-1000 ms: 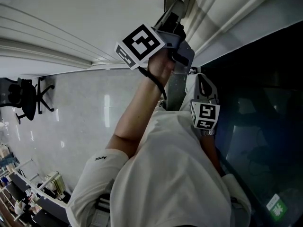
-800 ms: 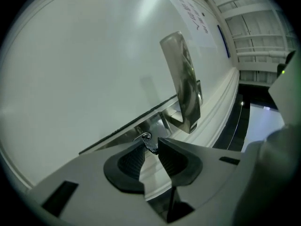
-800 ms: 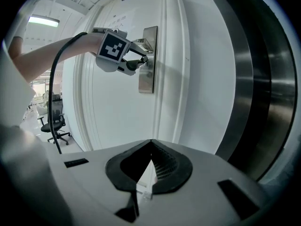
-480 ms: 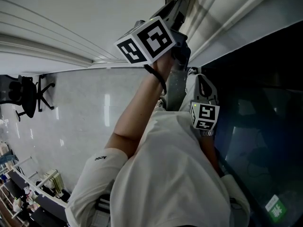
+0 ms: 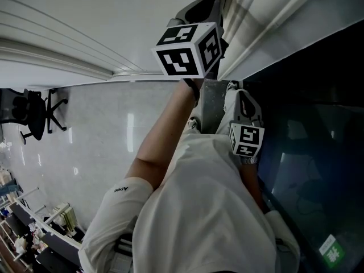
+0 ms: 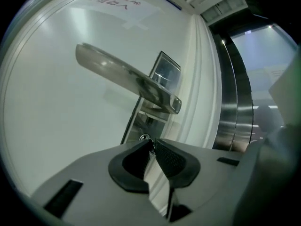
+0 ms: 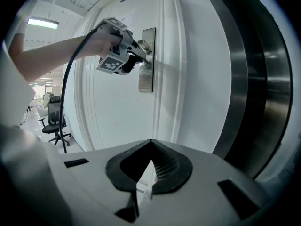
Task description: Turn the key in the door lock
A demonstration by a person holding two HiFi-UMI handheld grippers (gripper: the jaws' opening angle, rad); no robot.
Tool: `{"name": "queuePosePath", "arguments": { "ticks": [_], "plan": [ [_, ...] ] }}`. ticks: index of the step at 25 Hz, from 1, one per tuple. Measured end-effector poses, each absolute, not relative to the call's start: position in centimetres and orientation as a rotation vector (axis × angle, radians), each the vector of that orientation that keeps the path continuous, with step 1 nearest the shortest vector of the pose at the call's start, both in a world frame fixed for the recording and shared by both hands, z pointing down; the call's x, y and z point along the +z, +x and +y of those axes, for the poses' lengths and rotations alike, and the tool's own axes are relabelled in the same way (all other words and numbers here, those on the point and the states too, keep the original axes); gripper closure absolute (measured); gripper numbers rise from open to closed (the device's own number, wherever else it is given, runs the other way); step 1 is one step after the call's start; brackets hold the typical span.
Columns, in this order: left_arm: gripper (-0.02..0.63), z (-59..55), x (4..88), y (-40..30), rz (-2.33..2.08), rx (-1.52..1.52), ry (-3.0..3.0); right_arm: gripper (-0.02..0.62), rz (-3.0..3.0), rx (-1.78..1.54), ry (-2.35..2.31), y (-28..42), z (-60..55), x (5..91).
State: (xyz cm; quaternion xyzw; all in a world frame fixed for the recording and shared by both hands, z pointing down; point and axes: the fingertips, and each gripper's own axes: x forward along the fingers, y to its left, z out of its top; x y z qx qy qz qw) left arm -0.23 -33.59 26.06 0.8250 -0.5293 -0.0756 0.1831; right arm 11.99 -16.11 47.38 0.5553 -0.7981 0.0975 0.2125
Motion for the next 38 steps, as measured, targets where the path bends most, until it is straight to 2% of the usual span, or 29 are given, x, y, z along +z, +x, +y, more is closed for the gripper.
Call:
{"name": "queuePosePath", "arguments": {
  "ticks": [4, 12, 29, 35, 38],
  "plan": [
    [0.560, -33.5, 26.1, -0.3, -1.570, -0.150, 2.363, 0.594, -2.214, 0.273, 1.556, 12.5, -15.9, 47.3],
    [0.560, -33.5, 25.9, 0.1, -1.776, 0.265, 2.502, 0.594, -2.207, 0.285, 1.565, 13.0, -15.7, 47.5],
    [0.560, -33.0, 27.0, 1.7, -1.928, 1.179, 2.830, 0.594, -2.224, 0.285, 1.532, 12.3, -15.5, 47.9],
    [0.560, -32.6, 27.4, 1.0, -2.087, 1.171, 2.824, 0.594, -2.217, 0.285, 1.540, 12.5, -15.3, 47.7],
    [0.556, -32.0, 27.7, 0.6, -2.012, 0.837, 2.787, 0.594, -2.212, 0.290, 1.547, 12.8, -15.3, 47.8]
  ]
}}
